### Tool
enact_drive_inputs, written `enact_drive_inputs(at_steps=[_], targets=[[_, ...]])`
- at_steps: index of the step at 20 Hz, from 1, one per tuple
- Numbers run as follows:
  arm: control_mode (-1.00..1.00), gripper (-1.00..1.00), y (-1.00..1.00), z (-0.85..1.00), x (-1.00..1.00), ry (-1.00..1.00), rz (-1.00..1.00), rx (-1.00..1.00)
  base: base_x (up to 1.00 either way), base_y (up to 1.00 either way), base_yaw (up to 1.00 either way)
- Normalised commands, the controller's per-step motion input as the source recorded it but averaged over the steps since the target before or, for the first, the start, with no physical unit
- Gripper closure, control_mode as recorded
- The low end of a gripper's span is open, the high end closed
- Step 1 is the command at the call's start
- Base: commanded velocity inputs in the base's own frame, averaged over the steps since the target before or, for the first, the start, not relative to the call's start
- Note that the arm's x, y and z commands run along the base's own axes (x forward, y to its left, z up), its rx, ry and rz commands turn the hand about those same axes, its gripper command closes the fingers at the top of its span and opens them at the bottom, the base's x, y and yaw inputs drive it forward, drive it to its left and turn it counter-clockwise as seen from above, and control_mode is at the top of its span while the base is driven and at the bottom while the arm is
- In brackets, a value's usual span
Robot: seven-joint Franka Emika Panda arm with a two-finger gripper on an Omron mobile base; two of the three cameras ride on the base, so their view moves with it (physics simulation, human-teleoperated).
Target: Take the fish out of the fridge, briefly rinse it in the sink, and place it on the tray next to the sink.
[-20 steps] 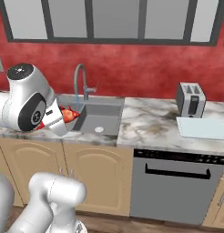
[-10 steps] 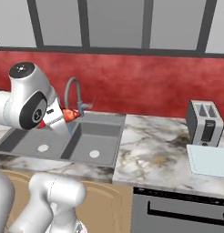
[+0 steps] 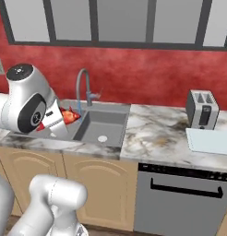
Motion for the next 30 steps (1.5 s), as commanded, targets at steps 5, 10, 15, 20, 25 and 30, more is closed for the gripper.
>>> enact_drive_inputs(at_steps=[5,10,15,20,25,30], targets=[[1.0,1.0,0.0,0.0,0.0,0.0,0.0,0.0,0.6,0.0,0.0],[1.0,1.0,0.0,0.0,0.0,0.0,0.0,0.0,0.76,0.0,0.0],[-1.0,1.0,-0.09,-0.05,0.06,0.01,0.02,0.0,0.05,-0.06,0.01],[-1.0,1.0,-0.5,-0.39,0.71,0.23,0.25,0.19,0.0,0.0,0.0],[-1.0,1.0,-0.02,-0.59,0.54,0.22,0.34,0.18,0.0,0.0,0.0],[-1.0,1.0,0.38,-0.83,0.5,0.06,0.28,0.06,0.0,0.0,0.0]])
